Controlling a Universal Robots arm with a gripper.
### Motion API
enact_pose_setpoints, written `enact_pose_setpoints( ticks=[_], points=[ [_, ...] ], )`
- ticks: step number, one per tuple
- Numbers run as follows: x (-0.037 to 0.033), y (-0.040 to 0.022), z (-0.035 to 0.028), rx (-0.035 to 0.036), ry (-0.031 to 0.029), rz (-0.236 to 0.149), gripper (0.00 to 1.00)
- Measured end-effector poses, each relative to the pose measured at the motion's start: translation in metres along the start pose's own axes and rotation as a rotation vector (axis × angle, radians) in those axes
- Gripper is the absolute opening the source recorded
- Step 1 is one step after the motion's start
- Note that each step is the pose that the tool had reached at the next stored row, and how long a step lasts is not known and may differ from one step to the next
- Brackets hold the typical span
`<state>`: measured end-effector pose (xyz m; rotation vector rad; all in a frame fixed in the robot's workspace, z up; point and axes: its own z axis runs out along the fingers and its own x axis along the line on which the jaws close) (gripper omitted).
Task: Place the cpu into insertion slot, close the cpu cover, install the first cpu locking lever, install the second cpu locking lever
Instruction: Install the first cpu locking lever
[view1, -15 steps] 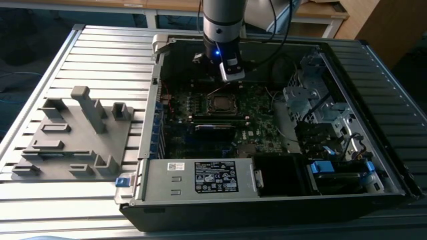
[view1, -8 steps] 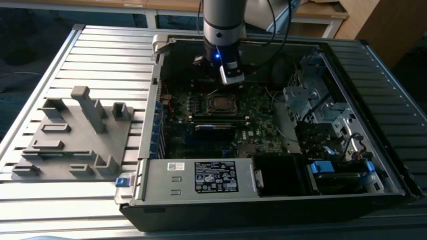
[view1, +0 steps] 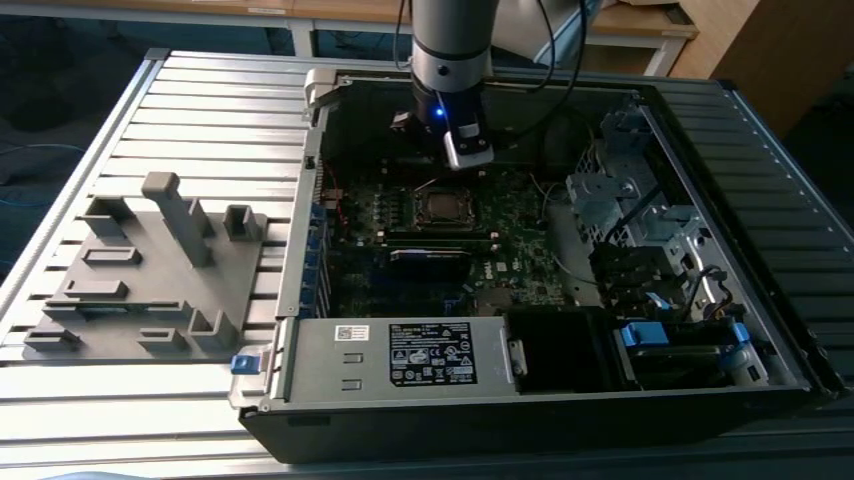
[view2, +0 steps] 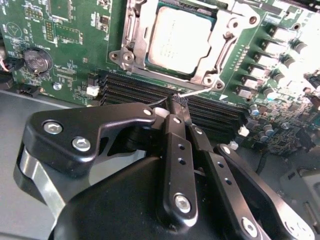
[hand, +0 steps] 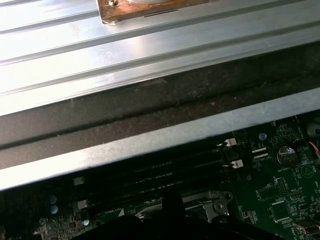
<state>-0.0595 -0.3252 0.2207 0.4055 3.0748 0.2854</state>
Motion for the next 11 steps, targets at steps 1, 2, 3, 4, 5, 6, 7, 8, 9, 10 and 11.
enact_pose_setpoints(
  ticks=[1, 2, 3, 4, 5, 6, 7, 8, 9, 10, 11],
  points=[
    [-0.0009, 0.0005, 0.0002, -0.0002, 0.0, 0.0, 0.1],
    [-0.0023, 0.0009, 0.0003, -0.0001, 0.0, 0.0, 0.1],
    [-0.0037, 0.0013, 0.0004, -0.0001, 0.0, 0.0, 0.1],
    [-0.0049, 0.0016, 0.0005, 0.0, 0.0001, 0.0, 0.1],
    [-0.0054, 0.0017, 0.0005, -0.0001, 0.0001, 0.0, 0.1],
    [-0.0054, 0.0017, 0.0005, -0.0002, 0.0, 0.0, 0.1],
    [-0.0055, 0.0018, 0.0005, -0.0001, 0.0, 0.0, 0.1],
    [-0.0055, 0.0018, 0.0005, -0.0001, -0.0001, 0.0, 0.1],
    [-0.0055, 0.0018, 0.0005, -0.0001, 0.0, 0.0, 0.1],
    [-0.0055, 0.0018, 0.0008, -0.0002, -0.0001, 0.0, 0.1],
    [-0.0056, 0.0018, 0.0016, -0.0003, -0.0001, 0.0, 0.1]
  ],
)
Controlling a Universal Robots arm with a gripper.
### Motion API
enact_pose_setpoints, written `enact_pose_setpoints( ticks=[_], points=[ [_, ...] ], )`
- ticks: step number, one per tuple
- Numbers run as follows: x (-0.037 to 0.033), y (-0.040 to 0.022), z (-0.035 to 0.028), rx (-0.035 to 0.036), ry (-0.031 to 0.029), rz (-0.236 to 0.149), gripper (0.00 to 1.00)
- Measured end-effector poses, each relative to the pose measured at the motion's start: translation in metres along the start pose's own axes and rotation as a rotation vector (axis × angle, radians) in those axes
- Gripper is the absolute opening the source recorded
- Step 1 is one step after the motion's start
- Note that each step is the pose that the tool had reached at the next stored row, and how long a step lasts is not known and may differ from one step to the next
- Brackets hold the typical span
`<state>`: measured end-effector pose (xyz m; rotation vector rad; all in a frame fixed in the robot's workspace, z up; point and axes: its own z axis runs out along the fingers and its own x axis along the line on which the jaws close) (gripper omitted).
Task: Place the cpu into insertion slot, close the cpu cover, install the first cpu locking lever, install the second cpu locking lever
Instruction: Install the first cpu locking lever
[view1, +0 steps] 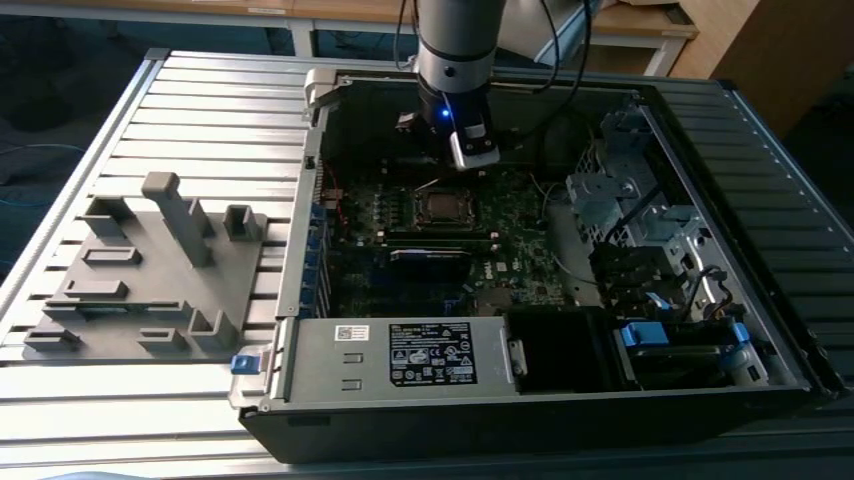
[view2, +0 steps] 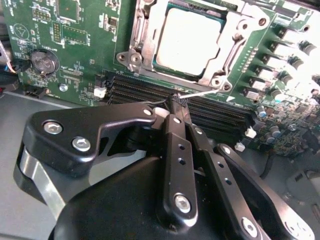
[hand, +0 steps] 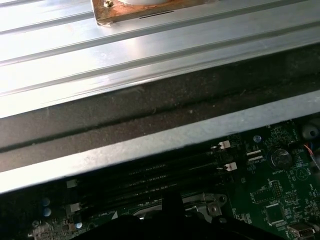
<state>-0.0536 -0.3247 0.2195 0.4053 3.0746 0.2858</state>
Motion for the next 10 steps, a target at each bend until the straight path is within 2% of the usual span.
enact_pose_setpoints(
  ticks=[5, 10],
  points=[
    [-0.0005, -0.0015, 0.0082, 0.0003, 0.0002, 0.0, 0.1],
    [-0.0055, -0.0003, 0.0116, 0.0002, 0.0002, 0.0, 0.1]
  ],
)
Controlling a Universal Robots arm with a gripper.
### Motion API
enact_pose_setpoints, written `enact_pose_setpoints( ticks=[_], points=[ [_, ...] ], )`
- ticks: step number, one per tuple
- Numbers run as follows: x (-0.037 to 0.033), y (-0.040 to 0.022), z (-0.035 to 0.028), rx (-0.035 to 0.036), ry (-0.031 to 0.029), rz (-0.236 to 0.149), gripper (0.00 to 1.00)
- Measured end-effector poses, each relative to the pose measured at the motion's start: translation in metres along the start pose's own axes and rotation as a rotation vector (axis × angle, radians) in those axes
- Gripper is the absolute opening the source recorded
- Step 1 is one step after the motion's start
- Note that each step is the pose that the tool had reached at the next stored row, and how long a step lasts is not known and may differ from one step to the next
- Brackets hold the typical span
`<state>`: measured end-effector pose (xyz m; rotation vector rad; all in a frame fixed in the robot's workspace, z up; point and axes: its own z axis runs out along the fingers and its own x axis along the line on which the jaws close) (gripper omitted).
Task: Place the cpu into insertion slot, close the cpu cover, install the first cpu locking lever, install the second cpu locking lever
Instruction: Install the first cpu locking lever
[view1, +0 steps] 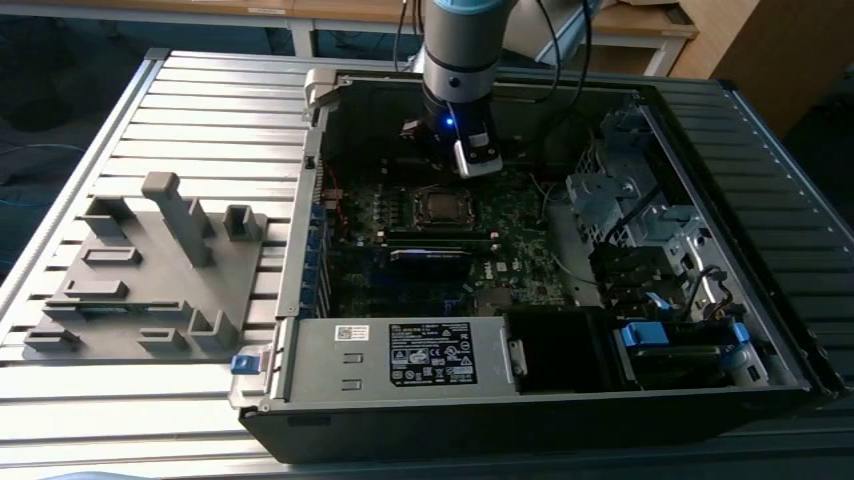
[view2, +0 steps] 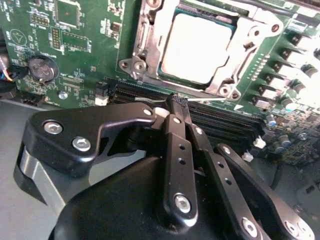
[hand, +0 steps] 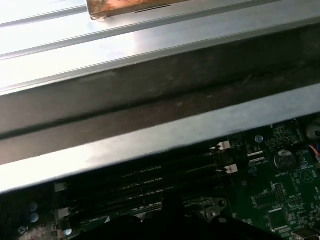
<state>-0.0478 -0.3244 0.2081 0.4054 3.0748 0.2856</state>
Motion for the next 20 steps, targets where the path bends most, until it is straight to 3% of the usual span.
enact_pose_setpoints(
  ticks=[15, 20],
  points=[
    [-0.002, 0.0, 0.0051, 0.0, -0.0006, 0.003, 0.1],
    [-0.002, 0.0, 0.0064, 0.0004, -0.0132, 0.071, 0.1]
  ],
)
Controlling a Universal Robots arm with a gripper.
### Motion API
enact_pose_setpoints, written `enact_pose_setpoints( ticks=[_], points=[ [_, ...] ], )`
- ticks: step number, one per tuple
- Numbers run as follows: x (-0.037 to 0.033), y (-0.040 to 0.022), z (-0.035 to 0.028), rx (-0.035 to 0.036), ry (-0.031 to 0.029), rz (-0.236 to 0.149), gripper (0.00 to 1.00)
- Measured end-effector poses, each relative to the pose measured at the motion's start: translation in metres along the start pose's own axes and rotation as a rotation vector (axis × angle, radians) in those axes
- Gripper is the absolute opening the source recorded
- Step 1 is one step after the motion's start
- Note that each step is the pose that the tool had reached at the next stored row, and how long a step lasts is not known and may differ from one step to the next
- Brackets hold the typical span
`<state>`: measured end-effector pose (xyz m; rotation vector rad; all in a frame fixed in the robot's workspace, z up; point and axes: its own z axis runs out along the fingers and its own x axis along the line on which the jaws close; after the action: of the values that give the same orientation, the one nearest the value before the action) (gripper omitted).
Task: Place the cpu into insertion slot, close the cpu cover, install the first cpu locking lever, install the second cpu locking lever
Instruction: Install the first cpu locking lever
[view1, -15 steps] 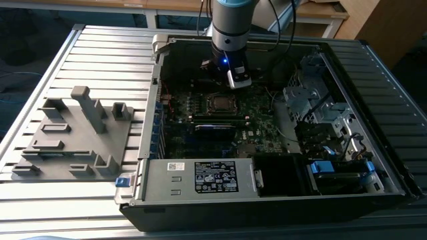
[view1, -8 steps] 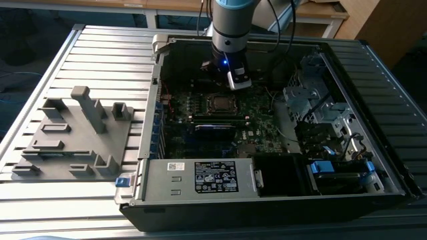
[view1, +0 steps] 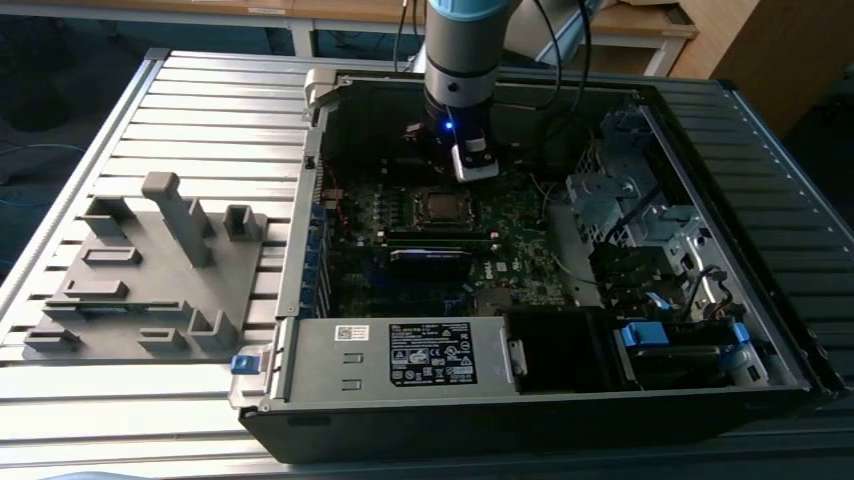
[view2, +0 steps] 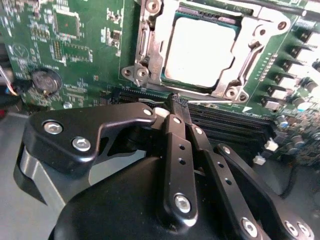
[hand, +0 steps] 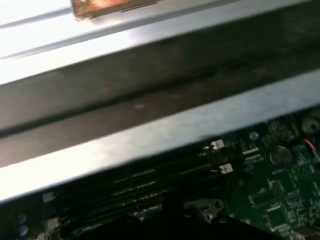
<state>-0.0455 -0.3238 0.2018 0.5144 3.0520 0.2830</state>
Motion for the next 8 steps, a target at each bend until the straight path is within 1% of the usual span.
enact_pose_setpoints(
  ticks=[1, 3, 8],
  points=[
    [0.0, 0.0, 0.0001, 0.0002, -0.0029, 0.015, 0.1],
    [0.0001, 0.0003, 0.0004, -0.0001, -0.0067, 0.035, 0.1],
    [0.0008, 0.0022, 0.0007, 0.0001, -0.0108, 0.057, 0.1]
  ],
)
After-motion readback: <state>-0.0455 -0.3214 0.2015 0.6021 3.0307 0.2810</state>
